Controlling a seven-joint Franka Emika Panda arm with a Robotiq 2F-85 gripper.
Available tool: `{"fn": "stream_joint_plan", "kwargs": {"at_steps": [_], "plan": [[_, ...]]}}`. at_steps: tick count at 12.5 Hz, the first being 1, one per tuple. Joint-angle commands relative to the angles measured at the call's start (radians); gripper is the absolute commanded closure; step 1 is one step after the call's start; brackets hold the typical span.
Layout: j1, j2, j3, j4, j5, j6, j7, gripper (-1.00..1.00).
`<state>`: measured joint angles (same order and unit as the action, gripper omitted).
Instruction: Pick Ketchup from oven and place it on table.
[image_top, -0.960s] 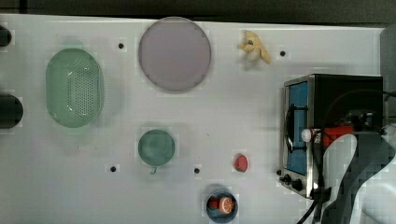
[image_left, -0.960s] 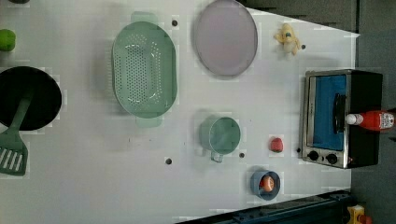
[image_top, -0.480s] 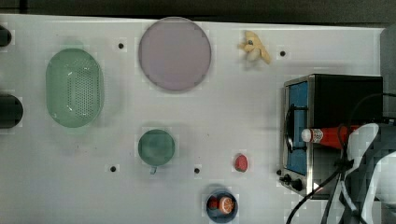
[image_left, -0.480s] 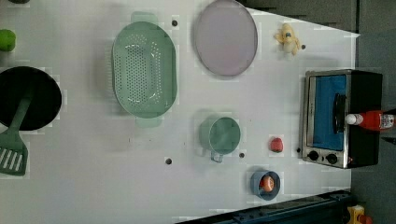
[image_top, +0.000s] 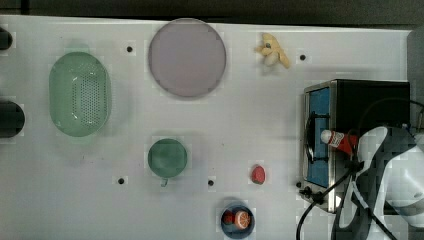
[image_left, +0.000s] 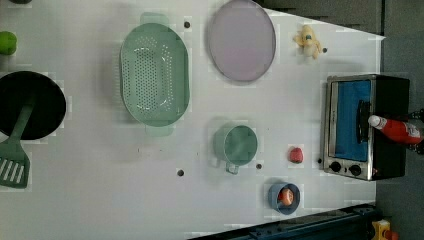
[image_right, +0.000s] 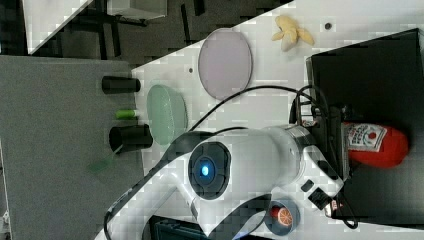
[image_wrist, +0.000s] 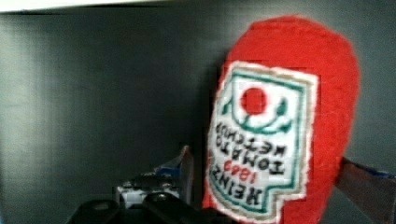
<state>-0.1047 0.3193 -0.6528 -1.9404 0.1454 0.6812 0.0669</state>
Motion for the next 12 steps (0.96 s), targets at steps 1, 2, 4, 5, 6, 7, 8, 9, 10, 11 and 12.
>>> {"fn": "stream_joint_plan", "kwargs": {"at_steps": [1, 2, 4, 5, 6, 7, 8, 9, 10, 11, 12], "plan": [[-0.009, 0.006, -0.001, 0.007, 0.015, 0.014, -0.024, -1.0], [-0.009, 0.01, 0.002, 0.007, 0.02, 0.014, -0.024, -0.92], [-0.01, 0.021, 0.003, 0.005, 0.03, 0.023, -0.024, -0.43], [-0.007, 0.018, 0.003, 0.009, 0.03, 0.024, -0.024, -0.29], [-0.007, 0.018, 0.003, 0.012, 0.03, 0.024, -0.024, -0.29], [-0.006, 0.017, 0.003, 0.013, 0.029, 0.024, -0.024, -0.29], [-0.003, 0.011, 0.003, 0.023, 0.029, 0.023, -0.024, -0.29], [0.002, -0.001, 0.003, 0.047, 0.024, 0.02, -0.027, -0.29], [0.011, -0.022, 0.004, 0.085, 0.012, 0.008, -0.05, -0.29], [0.025, -0.049, 0.007, 0.129, -0.012, -0.025, -0.096, -0.29], [0.045, -0.078, 0.014, 0.176, -0.038, -0.085, -0.137, -0.29]]}}
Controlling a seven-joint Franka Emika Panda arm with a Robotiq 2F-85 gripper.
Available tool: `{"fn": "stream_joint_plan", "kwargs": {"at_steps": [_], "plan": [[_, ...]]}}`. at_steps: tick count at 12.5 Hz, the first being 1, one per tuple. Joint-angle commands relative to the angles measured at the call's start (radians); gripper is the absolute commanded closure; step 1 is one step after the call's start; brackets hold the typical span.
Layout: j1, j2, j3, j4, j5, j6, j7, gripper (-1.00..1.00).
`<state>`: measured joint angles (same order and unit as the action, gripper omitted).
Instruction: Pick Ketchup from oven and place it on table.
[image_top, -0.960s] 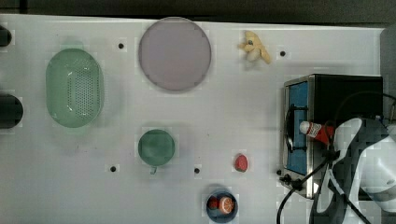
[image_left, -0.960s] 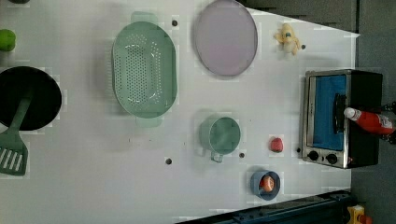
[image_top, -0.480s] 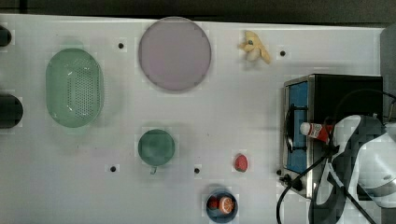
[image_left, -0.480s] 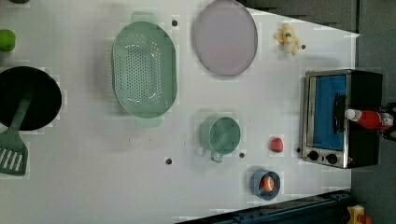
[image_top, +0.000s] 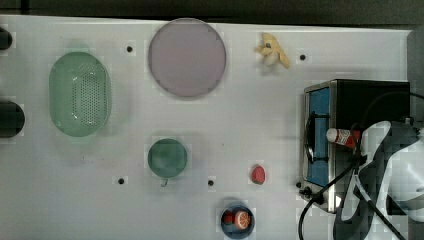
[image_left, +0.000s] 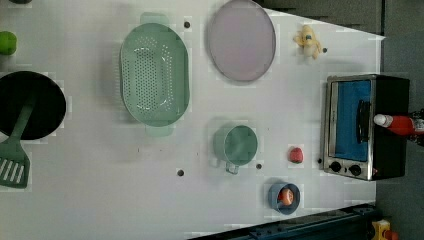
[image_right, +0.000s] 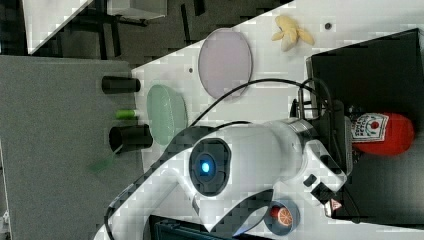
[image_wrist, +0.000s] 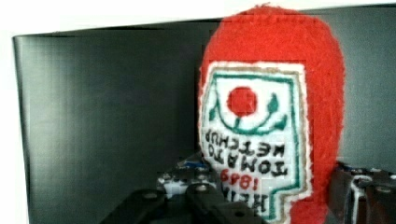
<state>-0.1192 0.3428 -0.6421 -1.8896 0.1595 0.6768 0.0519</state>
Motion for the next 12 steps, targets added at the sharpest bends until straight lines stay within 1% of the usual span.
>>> {"fn": "stream_joint_plan", "kwargs": {"at_steps": [1, 4, 6, 9, 12], "plan": [[0.081, -0.13, 0.014, 0.171, -0.069, -0.157, -0.139, -0.29], [0.144, -0.21, 0.072, 0.285, -0.072, -0.401, -0.139, -0.29], [0.179, -0.261, 0.138, 0.302, -0.072, -0.507, -0.139, -0.29], [0.215, -0.31, 0.266, 0.296, -0.074, -0.537, -0.138, -0.29], [0.232, -0.306, 0.403, 0.275, -0.086, -0.537, -0.126, -0.29]]}}
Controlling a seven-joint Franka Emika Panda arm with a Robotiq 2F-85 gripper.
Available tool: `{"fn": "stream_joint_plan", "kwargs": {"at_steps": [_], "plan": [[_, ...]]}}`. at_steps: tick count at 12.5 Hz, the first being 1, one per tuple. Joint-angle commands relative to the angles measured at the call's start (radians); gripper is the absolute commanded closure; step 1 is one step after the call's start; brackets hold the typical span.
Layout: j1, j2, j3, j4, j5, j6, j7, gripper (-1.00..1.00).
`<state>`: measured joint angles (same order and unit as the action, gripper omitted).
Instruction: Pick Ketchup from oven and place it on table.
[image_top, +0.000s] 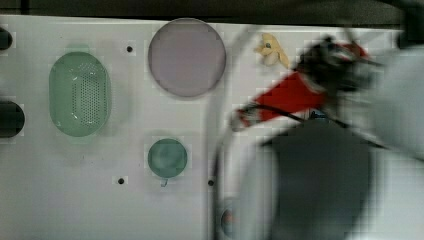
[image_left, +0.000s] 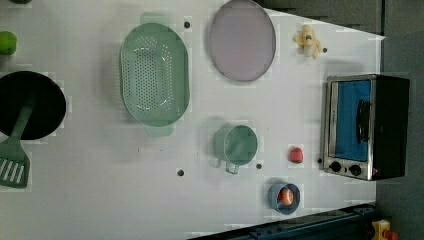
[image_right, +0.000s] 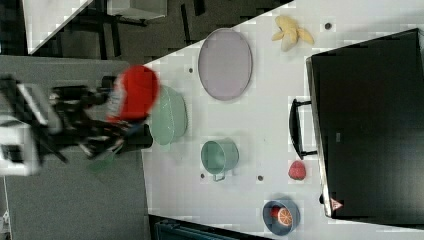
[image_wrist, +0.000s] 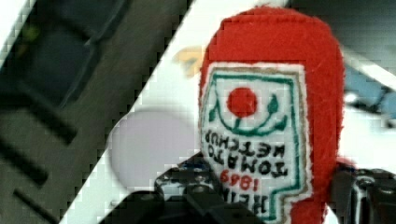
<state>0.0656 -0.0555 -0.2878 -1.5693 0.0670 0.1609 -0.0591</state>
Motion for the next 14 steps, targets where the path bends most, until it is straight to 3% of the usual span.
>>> {"fn": "stream_joint_plan", "kwargs": {"at_steps": [1, 6, 10, 14], "plan": [[0.049, 0.095, 0.09, -0.072, -0.001, -0.021, 0.001, -0.29], [0.054, 0.101, 0.192, -0.344, -0.034, 0.069, 0.225, -0.29], [0.052, 0.155, 0.182, -0.604, -0.034, 0.39, 0.239, -0.29], [0.052, 0.304, 0.18, -0.695, -0.034, 0.65, 0.239, -0.29]]}}
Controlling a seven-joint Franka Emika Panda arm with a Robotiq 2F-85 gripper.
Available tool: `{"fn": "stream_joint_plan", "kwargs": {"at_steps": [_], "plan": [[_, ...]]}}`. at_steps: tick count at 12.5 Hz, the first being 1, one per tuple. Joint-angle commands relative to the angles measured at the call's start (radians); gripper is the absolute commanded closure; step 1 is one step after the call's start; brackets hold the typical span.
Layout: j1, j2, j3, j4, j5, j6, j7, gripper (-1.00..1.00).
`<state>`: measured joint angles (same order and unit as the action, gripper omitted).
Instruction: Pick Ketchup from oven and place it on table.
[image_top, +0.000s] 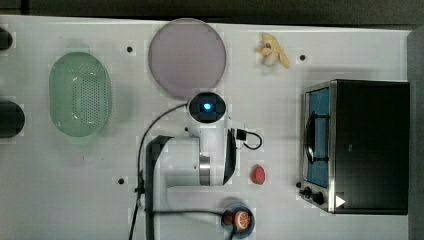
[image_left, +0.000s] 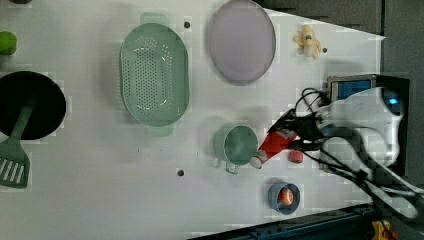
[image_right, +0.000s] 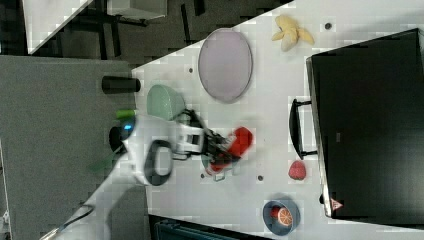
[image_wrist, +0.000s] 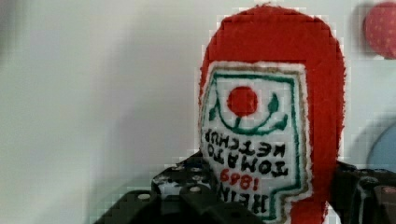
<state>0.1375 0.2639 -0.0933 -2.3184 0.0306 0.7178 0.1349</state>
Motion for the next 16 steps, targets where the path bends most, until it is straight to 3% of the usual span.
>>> {"fn": "stream_joint_plan", "kwargs": {"at_steps": [1, 3, 6, 11, 16], "plan": [[-0.02, 0.016, -0.015, 0.053, 0.002, 0.127, 0.045, -0.29], [-0.02, 0.066, -0.019, 0.046, 0.002, 0.164, 0.045, -0.35], [-0.018, 0.089, -0.025, 0.047, 0.002, 0.221, 0.045, -1.0], [-0.018, -0.097, -0.033, 0.086, 0.003, 0.161, 0.048, -1.0], [-0.018, -0.355, -0.029, 0.307, 0.001, -0.263, 0.048, -1.0]]}}
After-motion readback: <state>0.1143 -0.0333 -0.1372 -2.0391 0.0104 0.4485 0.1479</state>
